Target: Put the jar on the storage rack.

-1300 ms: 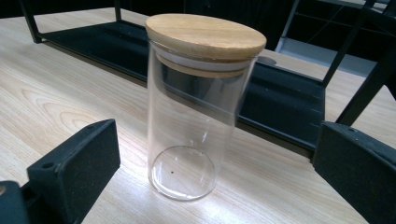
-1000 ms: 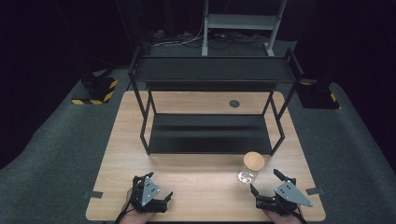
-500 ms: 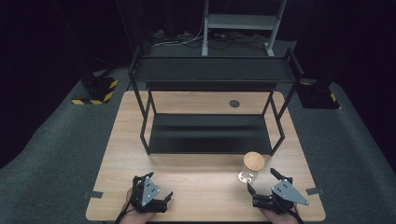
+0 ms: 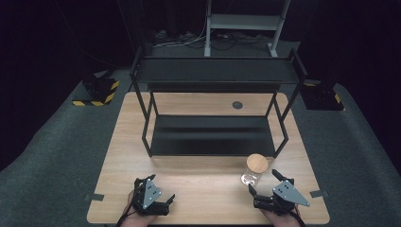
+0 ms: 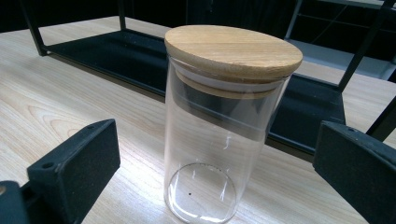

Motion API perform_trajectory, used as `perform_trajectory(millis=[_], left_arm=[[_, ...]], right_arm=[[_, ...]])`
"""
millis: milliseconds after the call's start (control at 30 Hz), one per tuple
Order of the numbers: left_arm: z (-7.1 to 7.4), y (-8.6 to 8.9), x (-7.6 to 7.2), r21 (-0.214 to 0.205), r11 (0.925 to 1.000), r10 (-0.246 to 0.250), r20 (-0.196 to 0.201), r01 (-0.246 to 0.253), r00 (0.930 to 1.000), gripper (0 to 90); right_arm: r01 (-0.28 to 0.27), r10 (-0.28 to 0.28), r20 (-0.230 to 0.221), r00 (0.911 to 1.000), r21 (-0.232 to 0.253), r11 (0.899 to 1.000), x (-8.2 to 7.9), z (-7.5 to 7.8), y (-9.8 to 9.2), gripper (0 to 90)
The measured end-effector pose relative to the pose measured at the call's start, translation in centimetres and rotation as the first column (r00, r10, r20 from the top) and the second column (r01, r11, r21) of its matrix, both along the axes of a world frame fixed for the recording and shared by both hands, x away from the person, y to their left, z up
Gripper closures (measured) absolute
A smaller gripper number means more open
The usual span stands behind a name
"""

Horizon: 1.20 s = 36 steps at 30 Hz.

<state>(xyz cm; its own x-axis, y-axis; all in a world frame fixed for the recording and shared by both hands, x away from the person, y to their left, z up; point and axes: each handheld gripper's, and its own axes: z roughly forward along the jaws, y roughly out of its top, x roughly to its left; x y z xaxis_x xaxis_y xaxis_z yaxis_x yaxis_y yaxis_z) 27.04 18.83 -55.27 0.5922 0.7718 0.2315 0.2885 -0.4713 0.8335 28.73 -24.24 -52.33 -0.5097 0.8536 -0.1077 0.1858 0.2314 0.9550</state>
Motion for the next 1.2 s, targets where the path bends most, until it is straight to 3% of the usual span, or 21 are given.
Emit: perform_trajectory(millis=[1200], left_arm=[[0.0,0.1,0.1,-0.014,0.9999,-0.004,-0.006,0.004,1.0000,1.3]], right_arm=[[-0.002,0.003,-0.049,0.9988,0.020,1.000,1.9,-0.7,1.1,0.0]])
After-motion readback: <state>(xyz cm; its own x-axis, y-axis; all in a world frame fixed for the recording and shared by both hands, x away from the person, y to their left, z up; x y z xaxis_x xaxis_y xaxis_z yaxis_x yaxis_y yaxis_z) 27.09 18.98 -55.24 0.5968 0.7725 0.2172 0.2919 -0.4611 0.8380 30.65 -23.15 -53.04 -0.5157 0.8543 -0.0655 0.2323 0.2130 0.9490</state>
